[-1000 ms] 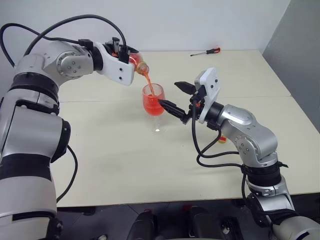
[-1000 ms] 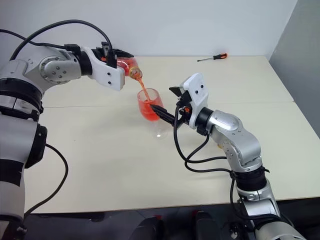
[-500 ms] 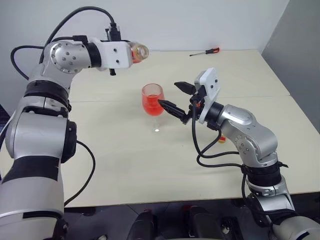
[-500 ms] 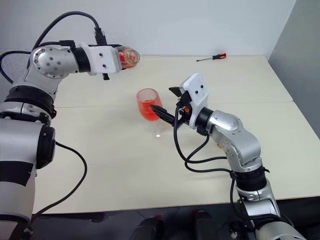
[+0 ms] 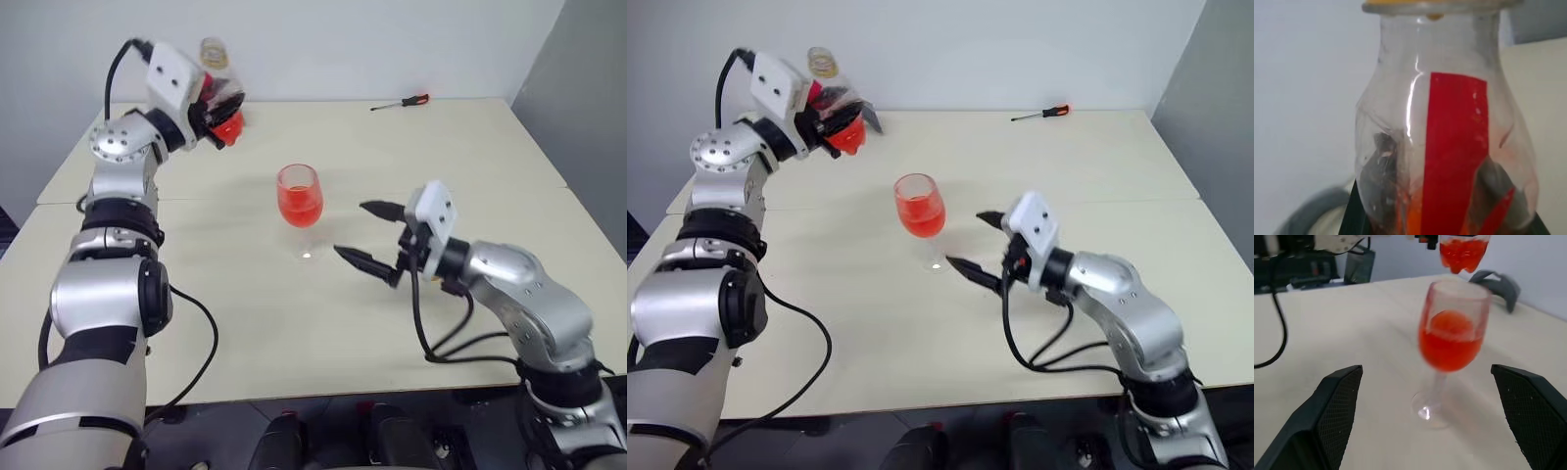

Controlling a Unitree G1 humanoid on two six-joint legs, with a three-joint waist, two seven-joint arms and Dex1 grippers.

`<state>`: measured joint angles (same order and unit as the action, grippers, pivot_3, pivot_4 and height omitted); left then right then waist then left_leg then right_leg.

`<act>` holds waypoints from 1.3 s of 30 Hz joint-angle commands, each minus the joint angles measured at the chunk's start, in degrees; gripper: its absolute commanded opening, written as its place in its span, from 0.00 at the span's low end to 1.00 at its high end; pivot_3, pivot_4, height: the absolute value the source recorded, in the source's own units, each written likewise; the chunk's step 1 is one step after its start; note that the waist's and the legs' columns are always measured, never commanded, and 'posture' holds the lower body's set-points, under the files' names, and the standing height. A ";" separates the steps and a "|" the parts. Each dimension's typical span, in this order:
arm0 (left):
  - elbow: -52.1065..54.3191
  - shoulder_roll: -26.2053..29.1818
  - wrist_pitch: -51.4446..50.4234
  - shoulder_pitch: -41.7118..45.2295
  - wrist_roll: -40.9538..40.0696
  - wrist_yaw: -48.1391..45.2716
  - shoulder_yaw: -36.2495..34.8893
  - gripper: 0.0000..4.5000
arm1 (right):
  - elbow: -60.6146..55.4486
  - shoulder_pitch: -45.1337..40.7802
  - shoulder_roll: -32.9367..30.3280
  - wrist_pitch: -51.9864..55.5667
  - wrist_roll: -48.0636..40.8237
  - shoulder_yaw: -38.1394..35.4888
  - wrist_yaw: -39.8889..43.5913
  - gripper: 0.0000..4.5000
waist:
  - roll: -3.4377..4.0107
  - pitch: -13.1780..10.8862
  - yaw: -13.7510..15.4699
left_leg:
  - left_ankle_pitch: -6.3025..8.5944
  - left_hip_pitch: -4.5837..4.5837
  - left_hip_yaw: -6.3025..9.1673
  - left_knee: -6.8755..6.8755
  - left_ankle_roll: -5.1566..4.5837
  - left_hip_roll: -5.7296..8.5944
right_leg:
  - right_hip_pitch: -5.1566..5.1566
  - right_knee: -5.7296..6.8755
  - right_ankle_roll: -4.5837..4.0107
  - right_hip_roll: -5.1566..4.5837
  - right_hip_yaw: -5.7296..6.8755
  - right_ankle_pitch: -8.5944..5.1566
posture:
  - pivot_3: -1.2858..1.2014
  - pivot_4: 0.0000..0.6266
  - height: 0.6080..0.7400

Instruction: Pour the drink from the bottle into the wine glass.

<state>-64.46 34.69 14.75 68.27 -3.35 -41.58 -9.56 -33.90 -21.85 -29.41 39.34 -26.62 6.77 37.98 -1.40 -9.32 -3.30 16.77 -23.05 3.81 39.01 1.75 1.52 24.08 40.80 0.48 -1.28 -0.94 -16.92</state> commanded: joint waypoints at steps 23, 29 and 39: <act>48.13 -12.96 -21.25 -40.12 -7.37 23.20 -3.92 0.27 | -3.60 2.44 0.54 -5.92 1.79 1.99 -0.80 1.00 | -0.25 0.17 1.58 | 0.00 0.08 0.06 0.06 0.01 0.02 | -0.16 -0.02 -0.01 -0.02 -0.04 0.01 | 0.52 0.24 1.00; 47.46 -12.65 -18.47 -40.74 -4.17 26.40 -3.45 0.27 | -2.96 2.05 0.55 -5.93 1.85 1.84 -0.98 1.00 | -0.25 0.17 1.63 | 0.01 0.15 0.10 0.05 -0.01 0.02 | -0.28 -0.09 -0.01 -0.02 -0.01 0.01 | 0.52 0.24 1.00; 44.89 -13.97 -16.24 -40.72 -6.01 25.52 -4.21 0.63 | -2.45 1.43 0.65 -6.03 2.33 1.72 -1.14 1.00 | -0.25 0.17 1.63 | 0.02 0.17 0.11 0.05 -0.02 0.02 | -0.34 -0.14 -0.01 -0.02 0.01 0.01 | 0.52 0.24 1.00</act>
<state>-20.81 20.75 -2.67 27.19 -8.26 -15.86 -12.94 -35.09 -19.33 -28.87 34.08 -23.99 9.71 37.20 -1.65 -9.15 -1.67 16.79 -22.88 3.92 39.05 1.74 1.53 23.74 40.66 0.46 -1.30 -0.92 -16.91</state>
